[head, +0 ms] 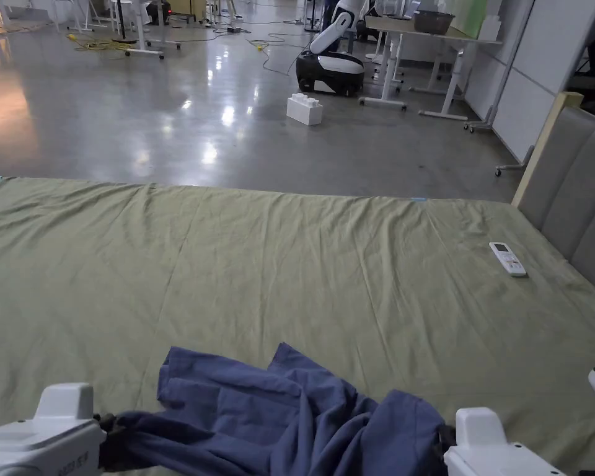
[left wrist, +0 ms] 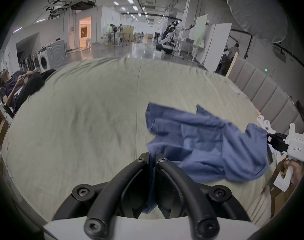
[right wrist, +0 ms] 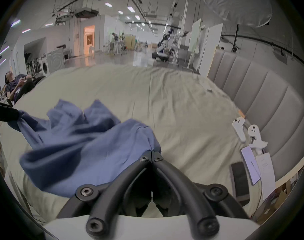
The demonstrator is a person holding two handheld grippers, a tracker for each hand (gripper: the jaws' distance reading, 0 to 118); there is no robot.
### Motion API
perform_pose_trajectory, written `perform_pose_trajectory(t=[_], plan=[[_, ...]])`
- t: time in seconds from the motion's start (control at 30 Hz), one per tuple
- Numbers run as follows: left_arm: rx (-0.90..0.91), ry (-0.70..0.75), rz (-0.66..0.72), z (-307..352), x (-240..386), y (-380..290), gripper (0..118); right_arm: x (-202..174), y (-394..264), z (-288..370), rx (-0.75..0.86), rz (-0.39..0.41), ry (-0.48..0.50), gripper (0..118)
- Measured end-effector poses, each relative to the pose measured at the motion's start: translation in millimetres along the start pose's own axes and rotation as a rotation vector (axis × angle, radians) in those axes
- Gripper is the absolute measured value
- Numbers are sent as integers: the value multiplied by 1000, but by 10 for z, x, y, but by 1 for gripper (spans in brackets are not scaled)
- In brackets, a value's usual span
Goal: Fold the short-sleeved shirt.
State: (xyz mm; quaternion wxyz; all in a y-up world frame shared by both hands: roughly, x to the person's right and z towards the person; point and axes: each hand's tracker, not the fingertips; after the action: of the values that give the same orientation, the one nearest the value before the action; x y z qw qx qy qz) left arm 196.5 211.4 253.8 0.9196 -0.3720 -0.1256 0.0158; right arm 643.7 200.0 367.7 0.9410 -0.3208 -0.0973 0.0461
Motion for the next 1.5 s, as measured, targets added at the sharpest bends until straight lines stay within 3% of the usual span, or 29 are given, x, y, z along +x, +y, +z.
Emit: perform_pose_trajectory(t=[0.67, 1.0, 1.5], plan=[[361, 14, -18, 994, -205, 1867, 5, 470, 1925, 743, 463, -49, -98, 0], [446, 57, -23, 1003, -332, 2823, 5, 677, 2880, 478, 493, -100, -110, 0], [526, 153, -80, 854, -332, 4115, 5, 539, 4151, 207, 607, -23, -168, 0]])
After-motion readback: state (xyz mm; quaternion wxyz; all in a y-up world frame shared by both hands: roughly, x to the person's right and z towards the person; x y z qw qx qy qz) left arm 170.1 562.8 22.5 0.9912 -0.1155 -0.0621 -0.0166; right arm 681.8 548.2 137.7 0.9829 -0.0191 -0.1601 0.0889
